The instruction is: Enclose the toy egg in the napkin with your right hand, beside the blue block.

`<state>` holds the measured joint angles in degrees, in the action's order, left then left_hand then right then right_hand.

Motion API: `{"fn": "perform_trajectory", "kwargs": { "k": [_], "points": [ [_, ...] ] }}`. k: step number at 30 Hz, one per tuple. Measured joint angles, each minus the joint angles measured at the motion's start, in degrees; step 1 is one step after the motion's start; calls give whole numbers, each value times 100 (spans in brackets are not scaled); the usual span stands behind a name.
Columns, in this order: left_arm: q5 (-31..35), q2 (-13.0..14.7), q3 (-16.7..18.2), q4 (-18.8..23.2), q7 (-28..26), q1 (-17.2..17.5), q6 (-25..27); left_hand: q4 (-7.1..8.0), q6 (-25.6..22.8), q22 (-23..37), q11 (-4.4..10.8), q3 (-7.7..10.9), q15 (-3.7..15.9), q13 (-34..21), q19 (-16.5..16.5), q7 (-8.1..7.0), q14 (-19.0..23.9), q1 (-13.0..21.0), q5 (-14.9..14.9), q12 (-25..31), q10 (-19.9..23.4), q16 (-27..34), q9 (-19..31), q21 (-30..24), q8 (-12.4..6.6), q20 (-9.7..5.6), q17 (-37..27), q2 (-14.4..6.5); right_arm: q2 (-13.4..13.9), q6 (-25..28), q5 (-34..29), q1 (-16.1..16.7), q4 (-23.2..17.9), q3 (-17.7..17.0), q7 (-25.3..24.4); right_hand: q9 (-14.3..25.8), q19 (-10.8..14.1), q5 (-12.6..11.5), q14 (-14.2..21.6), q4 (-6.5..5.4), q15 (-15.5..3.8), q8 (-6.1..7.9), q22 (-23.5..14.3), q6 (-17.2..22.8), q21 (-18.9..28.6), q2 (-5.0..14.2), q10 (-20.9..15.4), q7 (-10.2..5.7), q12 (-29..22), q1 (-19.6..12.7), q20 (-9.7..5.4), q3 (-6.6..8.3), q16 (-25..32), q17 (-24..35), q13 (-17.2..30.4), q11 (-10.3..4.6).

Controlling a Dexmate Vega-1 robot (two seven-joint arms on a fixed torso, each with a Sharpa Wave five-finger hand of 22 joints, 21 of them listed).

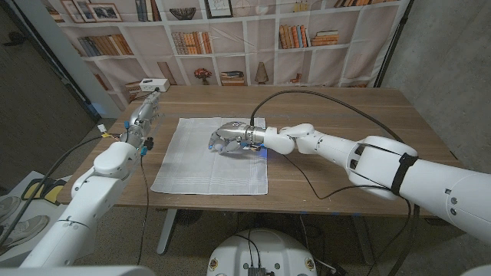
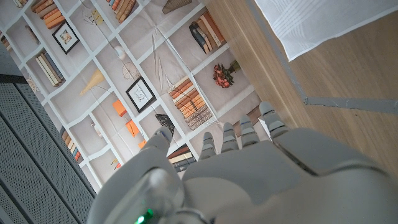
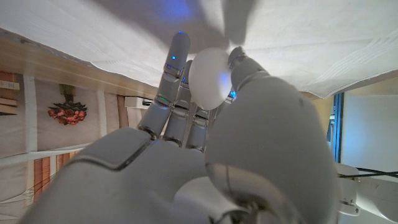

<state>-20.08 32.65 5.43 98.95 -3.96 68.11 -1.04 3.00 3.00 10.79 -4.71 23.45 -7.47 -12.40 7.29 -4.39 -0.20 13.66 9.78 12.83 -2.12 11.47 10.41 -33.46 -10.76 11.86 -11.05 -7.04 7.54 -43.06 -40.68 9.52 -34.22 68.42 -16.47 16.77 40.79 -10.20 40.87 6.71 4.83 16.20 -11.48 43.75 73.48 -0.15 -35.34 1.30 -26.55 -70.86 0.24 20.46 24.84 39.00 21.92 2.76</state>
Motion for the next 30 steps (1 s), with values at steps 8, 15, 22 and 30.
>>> {"fn": "perform_trajectory", "kwargs": {
  "k": [8, 15, 22, 30],
  "points": [
    [-11, 23, -75, -79, 25, -99, -46, 0, 0, 0, -31, 0, 0, 0, 0, 0, 0, 0, 0, 0, -31, 0, 0, 21, 0, 0, 0, 0, 208, 167, 130, -12, -339, 4, 561, -53, -1632, 1, -344, -208, -408, -229, 212, -373, -460, 364, 444, -179, 345, 261, -298, -282, -564, -291, -181, -200],
    [-46, 34, -121, -129, 47, -161, -100, -8, 0, 0, -31, 8, 0, 0, 0, 0, 0, 0, 0, 0, -31, 0, 0, 21, 0, 0, 0, 0, 486, 458, 174, 76, -879, -94, 1057, -125, -2001, -67, -560, -339, -729, -392, 226, -768, -875, 318, 894, -318, 656, 784, 39, -577, -760, -286, -299, -270],
    [-76, 36, -144, -150, 58, -186, -147, -23, 0, 0, -31, 23, 0, 0, 0, 0, 0, 0, 0, 0, -31, 0, 0, 42, 0, 0, 0, 0, 731, 738, 240, 180, -1405, -211, 1599, -206, -2581, -229, -1152, -516, -774, -539, 192, -1496, -1418, -45, 1473, -404, 1042, 1507, 846, -976, -1009, -342, -385, -264],
    [-95, 42, -155, -157, 65, -195, -190, -23, 0, 0, -30, 23, 0, 1, 0, 0, 0, 0, 0, 0, -31, 0, 0, 42, 0, 0, 0, 0, 947, 1044, 354, 293, -1921, -351, 2232, -267, -3111, -389, -1819, -641, -735, -627, 204, -2519, -1964, -192, 2086, -454, 1333, 1964, 1188, -1290, -1155, -345, -395, -266]
  ]
}}
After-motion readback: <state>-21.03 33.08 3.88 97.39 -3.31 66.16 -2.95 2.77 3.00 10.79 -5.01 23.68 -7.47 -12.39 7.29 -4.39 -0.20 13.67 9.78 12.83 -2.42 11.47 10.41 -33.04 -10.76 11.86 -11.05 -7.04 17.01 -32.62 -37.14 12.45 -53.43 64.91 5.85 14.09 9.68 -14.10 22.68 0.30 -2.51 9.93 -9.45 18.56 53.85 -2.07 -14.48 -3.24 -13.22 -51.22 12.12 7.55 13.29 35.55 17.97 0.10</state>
